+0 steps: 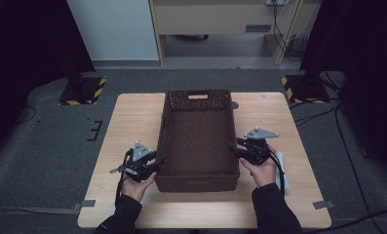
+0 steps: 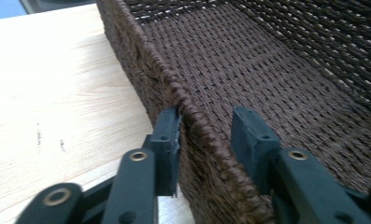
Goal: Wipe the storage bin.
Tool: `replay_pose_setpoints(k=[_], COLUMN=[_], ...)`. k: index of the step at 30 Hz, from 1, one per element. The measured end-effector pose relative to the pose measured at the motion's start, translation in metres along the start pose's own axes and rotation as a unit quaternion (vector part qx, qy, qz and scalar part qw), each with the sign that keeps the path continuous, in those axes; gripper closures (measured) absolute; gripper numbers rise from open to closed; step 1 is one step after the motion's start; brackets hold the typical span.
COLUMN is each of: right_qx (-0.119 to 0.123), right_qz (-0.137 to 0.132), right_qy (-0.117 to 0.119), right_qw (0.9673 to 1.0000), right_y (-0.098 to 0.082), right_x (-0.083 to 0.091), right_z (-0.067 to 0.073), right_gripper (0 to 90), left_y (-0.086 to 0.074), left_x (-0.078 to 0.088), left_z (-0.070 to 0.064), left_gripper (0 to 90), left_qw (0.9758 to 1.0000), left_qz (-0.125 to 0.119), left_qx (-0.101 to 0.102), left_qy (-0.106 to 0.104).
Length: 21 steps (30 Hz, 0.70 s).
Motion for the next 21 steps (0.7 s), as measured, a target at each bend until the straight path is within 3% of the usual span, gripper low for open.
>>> replay_pose_setpoints(k=[3,12,18,21], right_qx=[-0.014,-0.016,-0.005,0.005], right_qz=[-0.008,-0.002,0.016,0.003], right_qy=[-0.003,-0.007,-0.012,-0.024], right_qw=[0.9999,0.9998,0.9998,0.9997], right_y=[-0.002,-0.004,-0.003,0.001], right_x=[0.000,0.007,0.013,0.013], right_z=[0.000,0.006,0.013,0.010], right_gripper=[57.8,57.8,56.2,52.3], left_y=[0.001,0.005,0.004,0.005], left_x=[0.001,0.016,0.020,0.018], left_z=[0.001,0.001,0.003,0.001], left_gripper=[57.3,53.4,61.0,65.4], left_qw=[1.0000,0.9998,0.9997,0.9998], left_qz=[-0.002,-0.015,-0.010,-0.008], left_qx=[0.004,0.016,0.018,0.013], left_qy=[0.001,-0.004,-0.010,-0.009])
Point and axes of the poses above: each handheld gripper's, and its own axes: x roughly backward along the jaws, y roughly out of its top, z roughly to its left, the point moved 5 cm from there along -x, roughly forward along the jaws, and after that the axes turned 14 degrees about -z, right-handed, at the moved point
